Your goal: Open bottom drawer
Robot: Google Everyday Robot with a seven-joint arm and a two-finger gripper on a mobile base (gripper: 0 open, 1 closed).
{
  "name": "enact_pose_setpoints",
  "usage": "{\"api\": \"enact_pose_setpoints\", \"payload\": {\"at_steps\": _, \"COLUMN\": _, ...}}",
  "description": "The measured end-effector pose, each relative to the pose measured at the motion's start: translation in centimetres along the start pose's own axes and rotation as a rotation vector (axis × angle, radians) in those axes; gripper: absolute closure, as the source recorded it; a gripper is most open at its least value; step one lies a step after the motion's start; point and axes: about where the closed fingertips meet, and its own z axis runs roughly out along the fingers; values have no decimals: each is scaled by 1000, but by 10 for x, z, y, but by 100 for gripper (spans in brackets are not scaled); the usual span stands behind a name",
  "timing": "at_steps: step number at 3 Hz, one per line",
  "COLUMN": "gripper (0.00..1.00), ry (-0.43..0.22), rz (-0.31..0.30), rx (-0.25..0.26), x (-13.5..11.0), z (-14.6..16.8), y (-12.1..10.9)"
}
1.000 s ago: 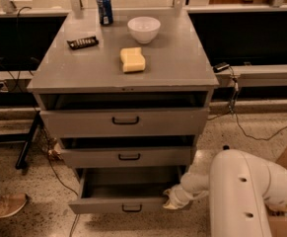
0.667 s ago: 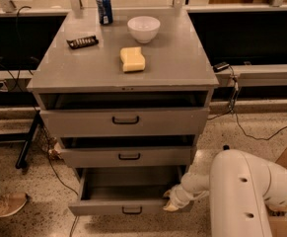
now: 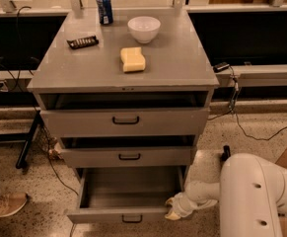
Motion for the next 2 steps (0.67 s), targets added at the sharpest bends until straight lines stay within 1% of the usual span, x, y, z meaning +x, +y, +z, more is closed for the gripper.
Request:
{"api": "enact_pose_setpoints", "payload": {"at_steps": 1, "gripper": 100, "ry": 0, "rz": 0, "rx": 0, "x": 0, "z": 0, "y": 0}}
{"api": "enact_pose_setpoints", "payload": {"at_steps": 2, "gripper": 100, "ry": -28, "rz": 50, "rx": -12, "x": 6, "z": -2, "y": 33}}
